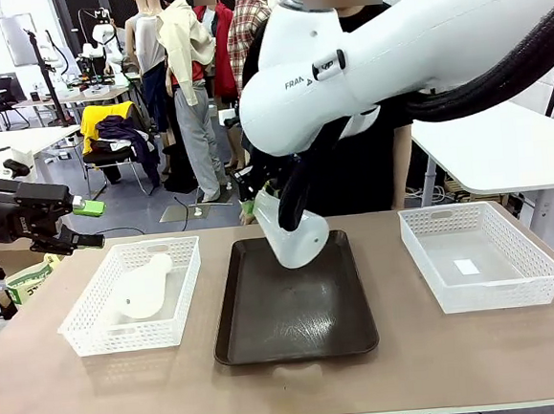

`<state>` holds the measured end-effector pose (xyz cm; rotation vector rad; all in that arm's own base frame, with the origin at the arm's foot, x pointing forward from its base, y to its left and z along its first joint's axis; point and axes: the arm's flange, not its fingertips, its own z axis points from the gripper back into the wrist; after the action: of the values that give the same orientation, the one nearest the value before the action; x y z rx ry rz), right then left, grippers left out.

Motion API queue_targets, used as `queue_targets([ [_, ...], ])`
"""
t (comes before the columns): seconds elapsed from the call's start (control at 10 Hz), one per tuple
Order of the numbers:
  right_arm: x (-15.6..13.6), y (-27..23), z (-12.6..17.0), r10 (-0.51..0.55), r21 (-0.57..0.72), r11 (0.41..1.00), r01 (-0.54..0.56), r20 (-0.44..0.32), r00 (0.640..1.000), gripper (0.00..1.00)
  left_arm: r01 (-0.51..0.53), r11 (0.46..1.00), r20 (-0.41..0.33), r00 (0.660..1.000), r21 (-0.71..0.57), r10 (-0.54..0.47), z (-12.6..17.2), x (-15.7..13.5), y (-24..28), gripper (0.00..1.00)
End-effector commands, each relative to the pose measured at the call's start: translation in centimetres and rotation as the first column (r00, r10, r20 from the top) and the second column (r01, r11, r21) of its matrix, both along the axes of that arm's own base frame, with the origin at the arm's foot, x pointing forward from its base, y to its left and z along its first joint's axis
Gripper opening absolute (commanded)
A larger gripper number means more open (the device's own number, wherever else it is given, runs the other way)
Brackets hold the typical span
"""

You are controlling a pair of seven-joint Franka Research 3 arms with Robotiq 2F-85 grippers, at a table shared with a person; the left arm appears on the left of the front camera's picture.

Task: Prepare the laboratory tools.
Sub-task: Place the picked Big flask upright in the Handle tray as instructed by the person.

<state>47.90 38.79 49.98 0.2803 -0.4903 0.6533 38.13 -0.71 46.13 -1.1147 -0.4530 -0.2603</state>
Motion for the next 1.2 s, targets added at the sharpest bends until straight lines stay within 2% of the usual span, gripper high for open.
queue_targets([
  [0.0, -0.1, -2.0, -2.1, 0.083, 0.195, 0.977, -0.089, 0.038, 0.996, 0.00, 0.001, 1.000, 0.004, 1.000, -0.020, -0.001, 0.1, 0.0, 0.1, 1.00],
  [0.1, 0.3, -2.1, -2.9, 0.069, 0.226, 0.971, -0.080, 0.054, 0.996, 0.00, 0.001, 1.000, 0.004, 1.000, -0.020, -0.001, 0.1, 0.0, 0.1, 1.00],
  [0.2, 0.7, -2.1, -3.6, 0.089, 0.284, 0.952, -0.115, 0.103, 0.991, 0.00, 0.001, 1.000, 0.004, 1.000, -0.020, -0.001, 0.1, 0.0, 0.1, 1.00],
  [0.3, 1.1, -2.4, -4.5, 0.146, 0.360, 0.907, -0.218, 0.216, 0.965, 0.00, 0.001, 1.000, 0.004, 1.000, -0.020, -0.001, 0.1, 0.0, 0.1, 1.00],
  [0.4, 1.4, -2.6, -5.1, 0.181, 0.372, 0.884, -0.284, 0.287, 0.941, 0.00, 0.001, 1.000, 0.004, 1.000, -0.020, -0.001, 0.1, 0.0, 0.1, 1.00],
  [0.6, 1.4, -3.5, -5.2, 0.281, 0.380, 0.819, -0.431, 0.390, 0.877, 0.00, 0.001, 1.000, 0.004, 1.000, -0.020, -0.001, 0.1, 0.0, 0.1, 1.00],
  [0.7, 1.5, -4.2, -4.9, 0.291, 0.380, 0.793, -0.476, 0.450, 0.844, 0.00, 0.001, 1.000, 0.004, 1.000, -0.020, -0.001, 0.1, 0.0, 0.1, 1.00],
  [0.9, 1.3, -5.3, -4.6, 0.282, 0.399, 0.763, -0.508, 0.502, 0.817, 0.00, 0.001, 1.000, 0.004, 1.000, -0.020, -0.001, 0.1, 0.0, 0.1, 1.00],
  [1.0, 1.4, -5.5, -4.6, 0.274, 0.406, 0.762, -0.504, 0.503, 0.820, 0.00, 0.001, 1.000, 0.004, 1.000, -0.020, -0.001, 0.1, 0.0, 0.1, 1.00],
  [1.1, 1.4, -5.5, -4.8, 0.263, 0.424, 0.766, -0.483, 0.480, 0.837, 0.00, 0.001, 1.000, 0.004, 1.000, -0.020, -0.001, 0.1, 0.0, 0.1, 1.00],
])
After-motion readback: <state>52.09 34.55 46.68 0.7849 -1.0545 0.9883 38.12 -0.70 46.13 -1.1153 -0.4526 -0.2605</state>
